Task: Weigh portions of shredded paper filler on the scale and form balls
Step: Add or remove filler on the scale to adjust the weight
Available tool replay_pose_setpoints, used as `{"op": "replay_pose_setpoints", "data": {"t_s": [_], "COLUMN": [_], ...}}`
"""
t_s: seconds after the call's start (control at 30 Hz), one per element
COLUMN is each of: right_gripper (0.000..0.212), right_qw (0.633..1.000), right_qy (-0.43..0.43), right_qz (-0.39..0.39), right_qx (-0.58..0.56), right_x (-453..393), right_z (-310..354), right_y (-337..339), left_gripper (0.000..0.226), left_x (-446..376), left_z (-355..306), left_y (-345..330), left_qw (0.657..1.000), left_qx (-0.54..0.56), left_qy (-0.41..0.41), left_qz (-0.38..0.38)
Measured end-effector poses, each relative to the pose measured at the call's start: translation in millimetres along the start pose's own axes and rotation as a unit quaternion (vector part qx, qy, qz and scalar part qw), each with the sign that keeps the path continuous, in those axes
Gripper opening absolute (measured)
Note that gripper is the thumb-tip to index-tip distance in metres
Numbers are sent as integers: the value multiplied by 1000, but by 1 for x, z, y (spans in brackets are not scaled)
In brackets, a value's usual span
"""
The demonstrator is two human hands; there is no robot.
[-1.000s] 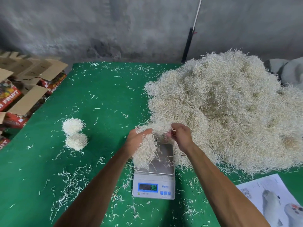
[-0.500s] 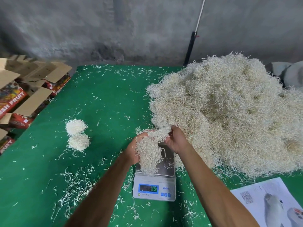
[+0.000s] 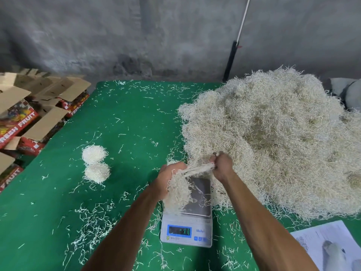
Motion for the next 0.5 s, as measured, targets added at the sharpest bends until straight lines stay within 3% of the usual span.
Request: {"op": "replay_pose_setpoints", "data": {"t_s": [0.07, 0.13, 0.23, 0.37, 0.43, 0.5], "right_gripper": [31, 30, 27, 23, 20, 21], "right_qw": [999, 999, 997, 977, 954, 954], "right_qy": [27, 52, 64, 3, 0, 31], "right_qz": [-5, -9, 32, 104, 143, 161], "right_qx": [-22, -4, -26, -184, -265, -251], "right_x": [-7, -8, -4, 8, 12, 15], "right_z": [17, 29, 37, 38, 42, 51], "right_y": [18, 24, 15, -14, -29, -36], "left_gripper": [20, 29, 19, 114, 132, 127], "left_x": [-4, -9, -21, -29, -38, -52], "left_z": [-3, 0, 9, 26, 31, 28], "left_y": [15, 27, 23, -7, -25, -35], "left_qw": [996, 993, 993, 969, 964, 969], "left_qx": [-77, -104, -108, -201, -216, -210], "left_qy": [-43, -16, 44, 137, 148, 128], "left_qz": [-9, -47, -24, 47, 41, 15]}}
Point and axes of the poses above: each hand's wrist, its own x-axis away from the middle knuckle, its own y-axis out of the back of the hand, z = x × y, the point moved 9 cm from there along -x, towards the middle knuckle, and after that the axes turned 3 degrees about -y, right-handed, at the moved point
